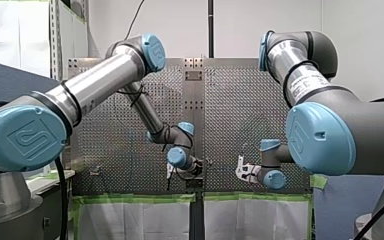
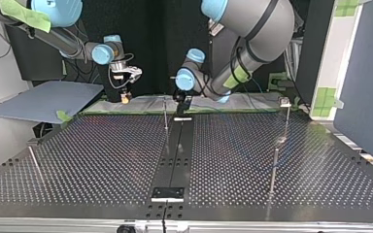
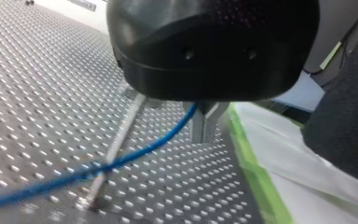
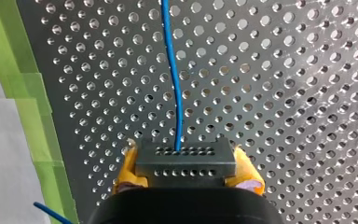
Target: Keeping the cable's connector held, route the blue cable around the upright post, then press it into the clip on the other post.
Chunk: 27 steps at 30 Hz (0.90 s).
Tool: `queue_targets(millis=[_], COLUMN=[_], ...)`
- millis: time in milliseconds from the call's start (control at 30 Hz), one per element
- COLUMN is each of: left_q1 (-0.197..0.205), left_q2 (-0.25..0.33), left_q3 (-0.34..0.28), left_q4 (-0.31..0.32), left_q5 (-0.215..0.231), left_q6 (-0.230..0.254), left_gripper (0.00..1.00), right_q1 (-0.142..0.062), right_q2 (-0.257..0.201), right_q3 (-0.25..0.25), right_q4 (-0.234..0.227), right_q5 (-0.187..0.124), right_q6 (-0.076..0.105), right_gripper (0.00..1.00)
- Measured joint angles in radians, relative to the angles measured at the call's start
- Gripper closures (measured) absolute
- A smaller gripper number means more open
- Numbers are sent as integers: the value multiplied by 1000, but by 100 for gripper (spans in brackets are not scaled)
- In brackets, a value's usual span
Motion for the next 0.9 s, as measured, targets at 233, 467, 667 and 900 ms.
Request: queue_targets(millis=[233, 467, 667, 900], left_q1=[22, 42, 50, 51], left_q2=[-26, -27, -26, -26], left_q3=[10, 17, 40, 77], left_q4=[19, 29, 32, 29], left_q5=[16, 42, 88, 119], left_q6=[-27, -30, -30, -59], left_gripper=[99, 99, 99, 99], right_q1=[0, -1, -5, -15], right_q2=[0, 0, 0, 0], right_q3=[-15, -32, -45, -52], right_q4=[15, 25, 31, 38], right_q5=[0, 0, 0, 0], right_q6=[-8, -8, -7, -9], right_gripper=[100, 100, 100, 100])
